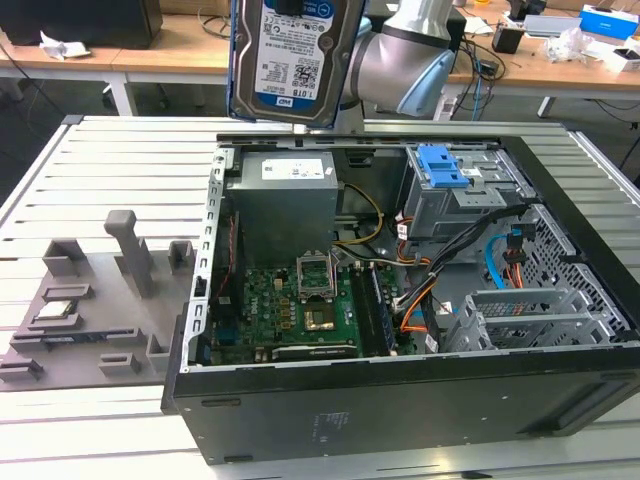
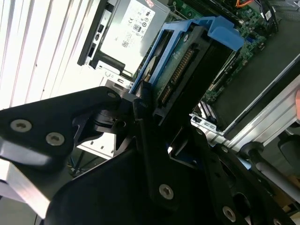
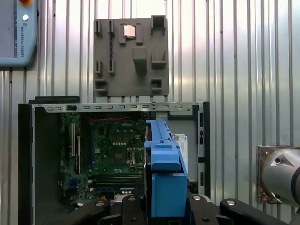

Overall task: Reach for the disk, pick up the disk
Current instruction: 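Pick up the disk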

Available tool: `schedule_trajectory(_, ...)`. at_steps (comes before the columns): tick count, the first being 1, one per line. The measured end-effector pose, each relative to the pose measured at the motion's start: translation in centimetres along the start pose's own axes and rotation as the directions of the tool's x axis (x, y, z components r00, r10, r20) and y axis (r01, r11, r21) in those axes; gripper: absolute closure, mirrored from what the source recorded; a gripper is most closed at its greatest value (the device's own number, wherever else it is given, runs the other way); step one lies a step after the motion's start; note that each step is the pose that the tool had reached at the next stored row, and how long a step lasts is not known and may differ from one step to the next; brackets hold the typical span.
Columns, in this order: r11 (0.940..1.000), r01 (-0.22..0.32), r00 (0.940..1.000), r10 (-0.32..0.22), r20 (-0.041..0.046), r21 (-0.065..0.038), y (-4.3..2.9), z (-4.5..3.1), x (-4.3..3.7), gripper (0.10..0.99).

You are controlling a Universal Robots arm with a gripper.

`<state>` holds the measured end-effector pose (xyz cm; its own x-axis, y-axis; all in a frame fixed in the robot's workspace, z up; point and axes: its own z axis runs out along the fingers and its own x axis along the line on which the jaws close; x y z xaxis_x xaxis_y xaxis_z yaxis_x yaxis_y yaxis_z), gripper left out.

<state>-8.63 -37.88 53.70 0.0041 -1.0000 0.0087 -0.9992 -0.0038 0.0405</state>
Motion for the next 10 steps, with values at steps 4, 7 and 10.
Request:
schedule_trajectory(4,1.0,0.0,1.0,0.0,0.0001,0.0,0.0,0.01,0.91,0.722)
schedule_trajectory(7,1.0,0.0,1.0,0.0,0.0,0.0,0.0,0.02,2.06,0.722)
schedule_trajectory(10,1.0,0.0,1.0,0.0,0.0001,0.0,0.01,0.03,2.86,0.722)
